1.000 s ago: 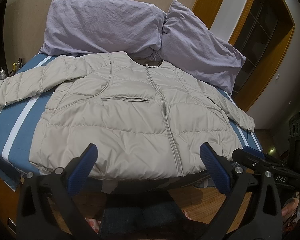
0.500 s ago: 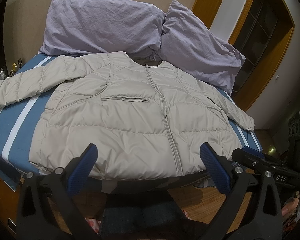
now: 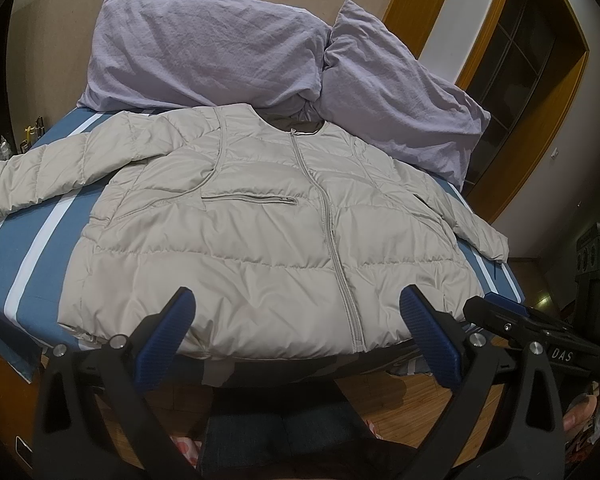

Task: Fold large clothes

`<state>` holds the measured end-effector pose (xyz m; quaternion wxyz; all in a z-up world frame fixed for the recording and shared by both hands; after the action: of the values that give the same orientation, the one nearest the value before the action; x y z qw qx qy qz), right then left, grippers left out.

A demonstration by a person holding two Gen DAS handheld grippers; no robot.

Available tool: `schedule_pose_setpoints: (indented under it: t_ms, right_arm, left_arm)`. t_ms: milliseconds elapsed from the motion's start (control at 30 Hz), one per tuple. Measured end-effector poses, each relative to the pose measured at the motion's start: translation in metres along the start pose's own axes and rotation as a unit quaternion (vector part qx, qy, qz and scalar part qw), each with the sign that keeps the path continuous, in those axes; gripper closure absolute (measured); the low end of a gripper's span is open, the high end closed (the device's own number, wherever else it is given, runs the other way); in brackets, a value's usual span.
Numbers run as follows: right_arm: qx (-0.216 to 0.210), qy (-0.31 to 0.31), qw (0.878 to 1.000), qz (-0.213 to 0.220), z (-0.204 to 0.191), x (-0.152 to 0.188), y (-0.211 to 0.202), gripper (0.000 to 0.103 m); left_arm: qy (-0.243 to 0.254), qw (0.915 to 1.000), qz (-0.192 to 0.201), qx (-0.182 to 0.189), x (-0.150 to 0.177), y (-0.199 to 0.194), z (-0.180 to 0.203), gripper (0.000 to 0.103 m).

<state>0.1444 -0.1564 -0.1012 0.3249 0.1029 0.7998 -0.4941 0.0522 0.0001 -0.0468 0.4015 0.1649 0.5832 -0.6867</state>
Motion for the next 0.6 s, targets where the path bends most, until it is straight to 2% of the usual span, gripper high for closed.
schedule_pose_setpoints:
  t_ms: [600]
  right_arm:
    - [0.002, 0.005, 1.000, -0.004, 0.0084, -0.0075, 0.0076, 0.001]
  left_arm:
    - [-0.002, 1.0000, -0.005, -0.001, -0.0048, 0.0057, -0.0002, 0.002]
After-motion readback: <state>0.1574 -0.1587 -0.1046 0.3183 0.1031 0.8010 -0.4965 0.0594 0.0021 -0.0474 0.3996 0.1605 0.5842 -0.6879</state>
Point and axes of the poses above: each gripper's, at about its wrist camera, not at the fingertips, and y roughly the way its jaws point, z to its right, x to its underside, the point moved 7 cm from there along y, roughly the way its jaws point, and after that the axes turned 2 degrees about y, right-handed, at the moved point
